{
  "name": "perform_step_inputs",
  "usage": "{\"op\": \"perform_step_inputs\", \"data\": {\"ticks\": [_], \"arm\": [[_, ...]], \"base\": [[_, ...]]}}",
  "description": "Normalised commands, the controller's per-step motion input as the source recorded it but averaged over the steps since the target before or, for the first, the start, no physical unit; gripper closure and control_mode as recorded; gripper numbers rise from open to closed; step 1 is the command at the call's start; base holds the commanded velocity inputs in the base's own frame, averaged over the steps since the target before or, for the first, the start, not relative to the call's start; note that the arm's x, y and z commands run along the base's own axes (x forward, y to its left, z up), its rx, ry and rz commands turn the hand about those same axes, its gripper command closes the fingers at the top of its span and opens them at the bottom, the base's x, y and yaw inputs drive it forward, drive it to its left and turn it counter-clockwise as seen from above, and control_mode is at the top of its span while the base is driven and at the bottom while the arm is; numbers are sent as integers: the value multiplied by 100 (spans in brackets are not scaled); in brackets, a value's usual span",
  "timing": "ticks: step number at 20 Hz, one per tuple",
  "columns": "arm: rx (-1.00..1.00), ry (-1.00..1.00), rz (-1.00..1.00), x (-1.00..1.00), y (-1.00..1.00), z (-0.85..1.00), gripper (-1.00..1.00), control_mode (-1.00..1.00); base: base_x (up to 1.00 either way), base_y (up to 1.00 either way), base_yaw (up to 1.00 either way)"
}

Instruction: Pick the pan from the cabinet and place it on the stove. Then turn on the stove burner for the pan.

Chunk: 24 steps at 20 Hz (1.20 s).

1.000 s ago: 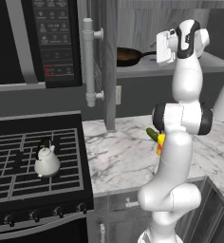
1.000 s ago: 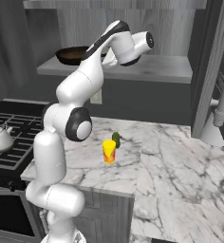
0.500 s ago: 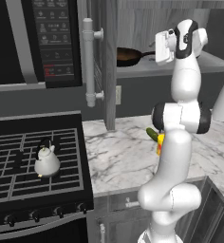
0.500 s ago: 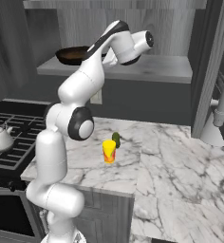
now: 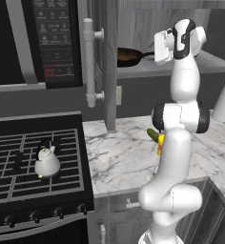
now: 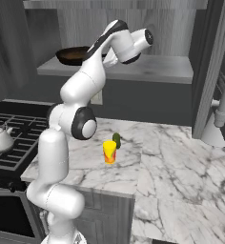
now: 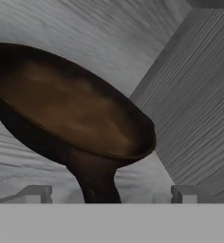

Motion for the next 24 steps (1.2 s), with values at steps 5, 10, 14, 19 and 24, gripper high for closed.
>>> {"op": "perform_step_inputs", "data": {"ticks": [5, 10, 14, 19, 24], "arm": [[-2, 0, 0, 16, 0, -23, -100, -100], [0, 0, 0, 5, 0, -21, -100, -100], [0, 0, 0, 2, 0, -23, -100, -100], [0, 0, 0, 3, 0, -23, -100, -100], [0, 0, 0, 3, 0, -28, -100, -100]], "base": [[0, 0, 0], [0, 0, 0], [0, 0, 0], [0, 0, 0], [0, 0, 0]]}}
